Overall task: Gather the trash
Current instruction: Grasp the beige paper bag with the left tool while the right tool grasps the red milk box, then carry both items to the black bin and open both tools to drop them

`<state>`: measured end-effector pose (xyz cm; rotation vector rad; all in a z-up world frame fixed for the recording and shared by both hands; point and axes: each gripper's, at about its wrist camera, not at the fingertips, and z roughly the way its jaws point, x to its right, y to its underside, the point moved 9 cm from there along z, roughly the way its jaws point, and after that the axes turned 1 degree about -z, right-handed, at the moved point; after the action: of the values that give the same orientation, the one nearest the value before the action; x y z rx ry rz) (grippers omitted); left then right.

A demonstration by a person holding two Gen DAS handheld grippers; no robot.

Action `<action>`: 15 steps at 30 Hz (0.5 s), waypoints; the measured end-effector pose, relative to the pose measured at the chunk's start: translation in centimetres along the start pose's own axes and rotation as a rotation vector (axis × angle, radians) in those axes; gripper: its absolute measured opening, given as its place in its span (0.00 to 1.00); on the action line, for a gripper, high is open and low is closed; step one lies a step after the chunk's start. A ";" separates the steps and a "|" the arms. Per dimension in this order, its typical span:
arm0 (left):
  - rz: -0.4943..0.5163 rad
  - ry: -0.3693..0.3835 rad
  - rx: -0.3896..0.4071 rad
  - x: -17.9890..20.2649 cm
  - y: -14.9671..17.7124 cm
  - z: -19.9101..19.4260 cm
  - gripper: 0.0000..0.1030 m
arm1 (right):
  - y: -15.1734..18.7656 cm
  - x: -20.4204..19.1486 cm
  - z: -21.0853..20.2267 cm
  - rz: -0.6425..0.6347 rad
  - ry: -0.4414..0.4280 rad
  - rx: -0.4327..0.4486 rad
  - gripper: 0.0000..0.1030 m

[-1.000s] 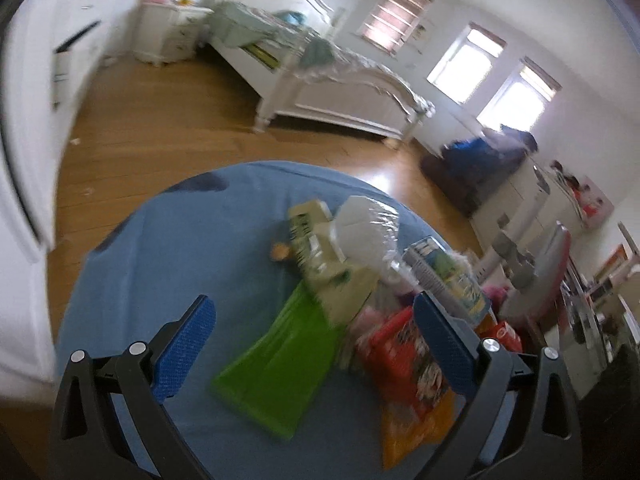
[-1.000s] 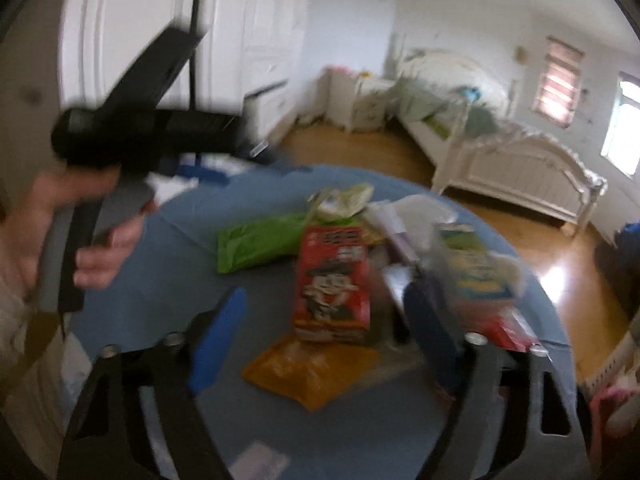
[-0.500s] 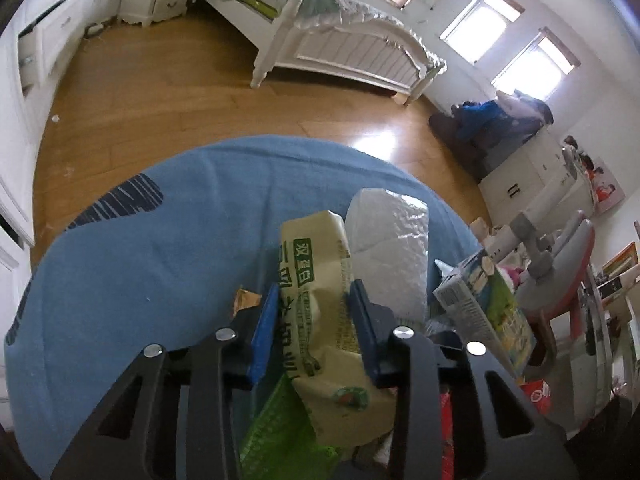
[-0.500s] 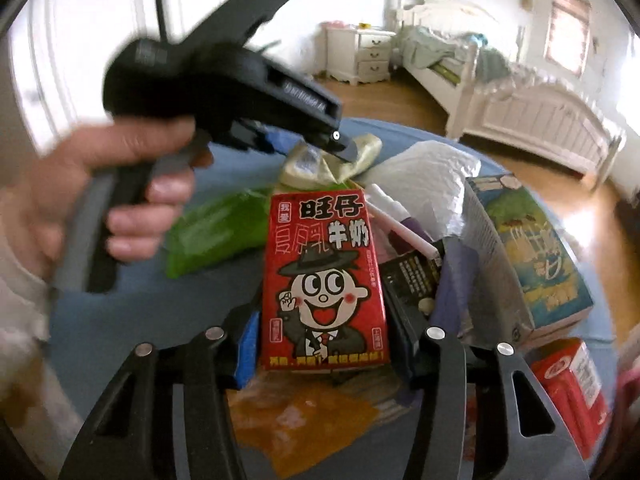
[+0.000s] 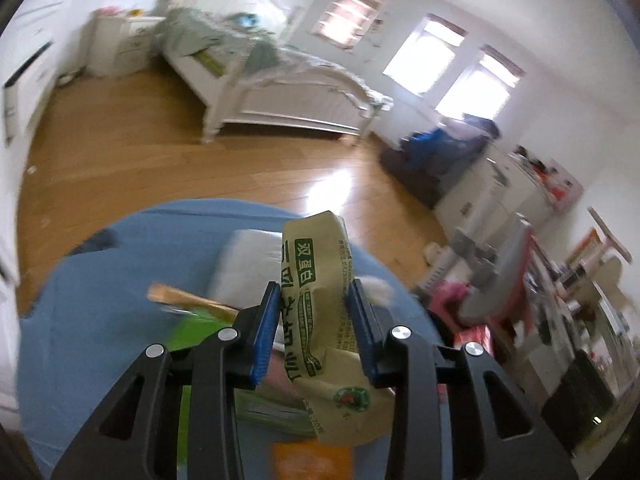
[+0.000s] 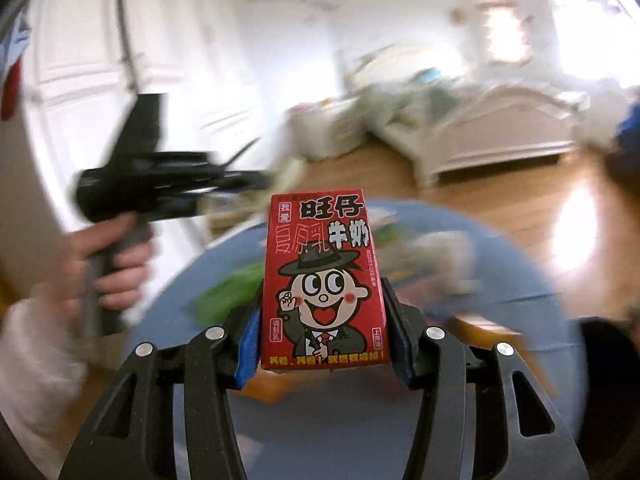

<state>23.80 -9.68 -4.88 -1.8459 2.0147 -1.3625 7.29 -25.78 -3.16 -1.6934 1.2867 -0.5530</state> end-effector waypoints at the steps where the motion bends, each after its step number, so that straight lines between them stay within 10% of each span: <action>1: 0.015 0.027 -0.009 2.2 0.5 0.6 0.34 | 0.3 1.9 -0.6 0.009 0.046 0.006 0.50; 15: 0.141 0.260 -0.267 23.5 11.4 15.2 0.34 | 12.6 21.9 -5.2 0.184 0.493 -0.105 0.50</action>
<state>17.94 -38.85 -10.01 -1.6485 2.5135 -1.4171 4.58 -48.48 -15.07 -1.5512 1.8285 -0.8377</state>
